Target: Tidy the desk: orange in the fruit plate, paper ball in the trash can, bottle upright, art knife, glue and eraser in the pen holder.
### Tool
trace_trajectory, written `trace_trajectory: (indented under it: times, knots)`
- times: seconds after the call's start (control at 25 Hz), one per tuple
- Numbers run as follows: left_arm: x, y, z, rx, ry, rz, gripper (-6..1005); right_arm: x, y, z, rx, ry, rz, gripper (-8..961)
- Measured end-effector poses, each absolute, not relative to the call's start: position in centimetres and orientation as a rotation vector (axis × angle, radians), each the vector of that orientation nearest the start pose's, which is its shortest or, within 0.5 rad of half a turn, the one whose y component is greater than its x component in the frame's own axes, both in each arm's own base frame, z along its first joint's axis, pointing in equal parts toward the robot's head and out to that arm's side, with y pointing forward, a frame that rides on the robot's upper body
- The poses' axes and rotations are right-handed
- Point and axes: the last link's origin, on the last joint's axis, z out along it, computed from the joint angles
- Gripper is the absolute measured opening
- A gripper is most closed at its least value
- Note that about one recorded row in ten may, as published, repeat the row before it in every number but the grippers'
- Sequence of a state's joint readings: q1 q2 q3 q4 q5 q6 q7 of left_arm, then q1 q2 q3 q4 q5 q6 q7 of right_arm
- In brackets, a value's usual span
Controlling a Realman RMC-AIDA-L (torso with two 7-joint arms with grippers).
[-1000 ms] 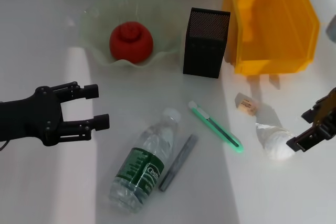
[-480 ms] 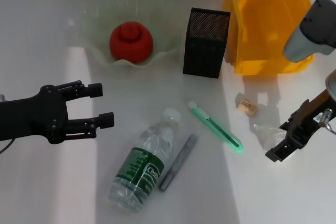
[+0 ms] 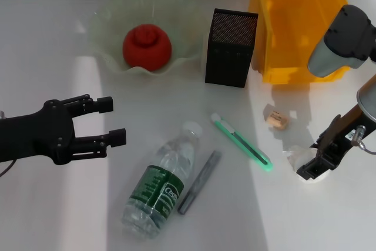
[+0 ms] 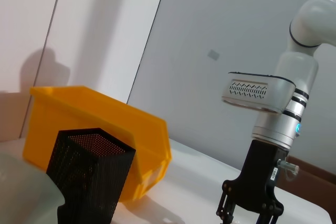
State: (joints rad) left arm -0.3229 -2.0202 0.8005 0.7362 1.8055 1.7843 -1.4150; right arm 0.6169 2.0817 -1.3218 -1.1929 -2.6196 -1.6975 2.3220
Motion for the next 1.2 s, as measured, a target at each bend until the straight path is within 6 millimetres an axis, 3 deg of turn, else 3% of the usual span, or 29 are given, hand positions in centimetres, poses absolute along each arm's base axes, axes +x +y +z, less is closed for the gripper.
trace_trajectory:
  times: [0.16,0.32,0.36,0.4,0.44,0.6,0.8,1.0,1.2]
  knots:
    - [-28.7,26.8,3.3,-2.751,-0.694,-0.896,834,20.6,33.1,0.1,-2.783,0.890,-0.698,564]
    - [-28.5,26.9,3.2,-2.758,-0.689,-0.898,833,18.4,33.1,2.3,-2.750,0.844,-0.650,554]
    - [-28.5,27.0,3.1,-2.760,-0.688,-0.898,833,17.8,33.2,3.3,-2.731,0.825,-0.621,551]
    - [-28.4,27.0,3.1,-2.762,-0.687,-0.899,832,16.5,33.5,5.6,-2.661,0.797,-0.530,549]
    - [-28.4,27.0,3.1,-2.762,-0.687,-0.899,832,16.5,33.5,5.6,-2.661,0.797,-0.530,546]
    - [-28.5,26.8,3.1,-2.761,-0.689,-0.906,831,15.3,35.2,10.3,-2.415,0.756,-0.250,541]
    - [-28.4,26.9,3.1,-2.762,-0.686,-0.907,831,16.4,37.6,11.1,-2.234,0.762,-0.049,542]
    - [-28.3,26.9,3.1,-2.762,-0.689,-0.911,830,18.6,40.3,9.4,-2.151,0.814,0.084,542]
    - [-28.4,26.9,3.1,-2.761,-0.695,-0.912,829,19.0,41.0,8.5,-2.158,0.834,0.095,585]
